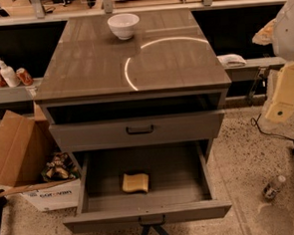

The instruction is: Pick sponge from middle drawer and place on counter

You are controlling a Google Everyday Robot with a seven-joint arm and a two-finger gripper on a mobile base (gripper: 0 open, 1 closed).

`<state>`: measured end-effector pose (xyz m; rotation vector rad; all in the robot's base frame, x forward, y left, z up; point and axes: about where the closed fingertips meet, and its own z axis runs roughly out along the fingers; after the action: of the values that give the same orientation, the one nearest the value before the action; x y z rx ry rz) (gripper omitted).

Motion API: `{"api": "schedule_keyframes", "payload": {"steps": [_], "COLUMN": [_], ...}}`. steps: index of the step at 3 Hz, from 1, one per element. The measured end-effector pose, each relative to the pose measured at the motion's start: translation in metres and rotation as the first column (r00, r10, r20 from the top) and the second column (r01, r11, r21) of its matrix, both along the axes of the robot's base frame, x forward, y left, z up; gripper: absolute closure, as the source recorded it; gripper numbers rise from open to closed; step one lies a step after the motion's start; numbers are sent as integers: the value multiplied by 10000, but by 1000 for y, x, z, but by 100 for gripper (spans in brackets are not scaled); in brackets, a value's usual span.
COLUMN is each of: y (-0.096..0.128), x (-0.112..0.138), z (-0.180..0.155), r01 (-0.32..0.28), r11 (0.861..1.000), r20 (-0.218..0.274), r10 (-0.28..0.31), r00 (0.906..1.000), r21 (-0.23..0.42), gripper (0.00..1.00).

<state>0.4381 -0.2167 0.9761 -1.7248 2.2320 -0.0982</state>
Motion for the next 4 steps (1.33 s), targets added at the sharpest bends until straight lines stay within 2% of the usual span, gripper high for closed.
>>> {"api": "schedule_keyframes", "payload": {"steps": [1, 2, 3, 4], "y": [0, 0, 15, 41], "x": [0, -1, -4, -13], "z": [0, -17, -68, -162], "r01": [-1, -58, -375, -435], "r11": [10000, 9987, 9879, 9586], "r20": [-2, -258, -801, -1616], "r10": [1, 71, 500, 921], "r00": [10000, 9996, 9955, 9825], "r21": [4, 499, 1503, 2814], "gripper": [0, 0, 0, 0]}}
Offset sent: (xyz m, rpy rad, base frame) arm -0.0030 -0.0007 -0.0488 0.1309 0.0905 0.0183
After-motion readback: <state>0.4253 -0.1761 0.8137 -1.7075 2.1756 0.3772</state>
